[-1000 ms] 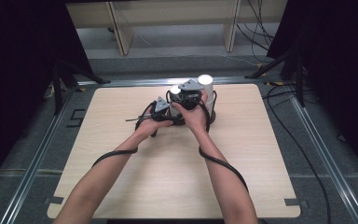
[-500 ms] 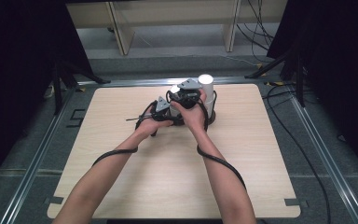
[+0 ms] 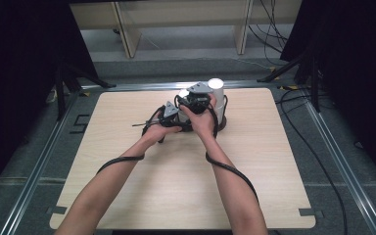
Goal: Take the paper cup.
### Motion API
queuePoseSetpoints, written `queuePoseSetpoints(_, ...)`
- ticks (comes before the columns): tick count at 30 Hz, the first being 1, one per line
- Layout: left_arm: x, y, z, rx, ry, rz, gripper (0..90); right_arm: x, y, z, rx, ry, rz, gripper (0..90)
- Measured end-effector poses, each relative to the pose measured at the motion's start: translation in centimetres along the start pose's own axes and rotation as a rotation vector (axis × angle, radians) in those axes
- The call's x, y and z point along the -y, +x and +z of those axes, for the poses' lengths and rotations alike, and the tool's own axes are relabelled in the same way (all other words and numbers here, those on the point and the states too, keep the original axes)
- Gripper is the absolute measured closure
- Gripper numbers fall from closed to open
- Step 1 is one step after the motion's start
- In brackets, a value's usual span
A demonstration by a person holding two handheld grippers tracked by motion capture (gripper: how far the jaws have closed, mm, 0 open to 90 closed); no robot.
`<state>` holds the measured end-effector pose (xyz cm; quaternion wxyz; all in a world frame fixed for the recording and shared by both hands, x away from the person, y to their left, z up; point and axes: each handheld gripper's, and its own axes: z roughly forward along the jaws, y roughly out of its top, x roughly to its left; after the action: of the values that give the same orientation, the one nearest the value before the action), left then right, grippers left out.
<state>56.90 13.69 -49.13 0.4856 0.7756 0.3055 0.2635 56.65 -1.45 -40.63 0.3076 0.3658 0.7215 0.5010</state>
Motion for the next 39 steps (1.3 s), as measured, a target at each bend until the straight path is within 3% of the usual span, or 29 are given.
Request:
queuePoseSetpoints(6, 0.03, -0.14, 0.08, -0.004, 0.005, 0.001, 19.4, 0.06, -0.02, -0.07, -0.010, -0.008, 0.011, 35.9)
queuePoseSetpoints(8, 0.04, -0.13, 0.08, -0.003, 0.005, 0.003, 19.3, 0.08, 0.07, -0.15, -0.011, -0.002, 0.034, 35.9)
queuePoseSetpoints(13, 0.01, -0.07, 0.09, 0.001, 0.006, 0.004, 19.3, 0.06, -0.03, -0.23, -0.005, 0.002, 0.017, 35.9)
queuePoseSetpoints(18, -0.02, 0.16, 0.20, 0.016, -0.008, -0.031, 18.6, 0.08, -0.13, -0.18, -0.001, -0.010, 0.007, 35.9)
queuePoseSetpoints(21, -0.05, 0.19, 0.25, 0.034, -0.035, -0.088, 18.3, 0.07, -0.11, -0.23, -0.009, -0.006, 0.016, 35.9)
queuePoseSetpoints(25, -0.09, 0.21, 0.31, 0.036, -0.039, -0.101, 18.1, 0.07, -0.06, -0.23, -0.008, -0.005, 0.020, 35.5)
queuePoseSetpoints(29, -0.21, 0.20, 0.30, 0.033, -0.028, -0.096, 18.3, 0.07, 0.03, -0.14, -0.012, -0.005, 0.035, 35.0)
queuePoseSetpoints(33, -0.23, 0.14, 0.30, 0.029, -0.027, -0.089, 18.5, 0.04, 0.09, -0.13, -0.002, 0.004, 0.020, 34.3)
queuePoseSetpoints(34, -0.23, 0.10, 0.31, 0.028, -0.027, -0.089, 18.5, 0.05, 0.05, -0.02, 0.006, -0.007, -0.007, 33.9)
queuePoseSetpoints(36, -0.23, 0.28, 0.20, 0.025, -0.004, -0.058, 18.7, 0.07, 0.18, 0.06, 0.018, -0.006, -0.010, 33.4)
queuePoseSetpoints(39, -0.23, 0.27, 0.17, 0.024, -0.004, -0.051, 18.9, -0.03, 0.17, 0.13, 0.018, 0.001, -0.006, 33.8)
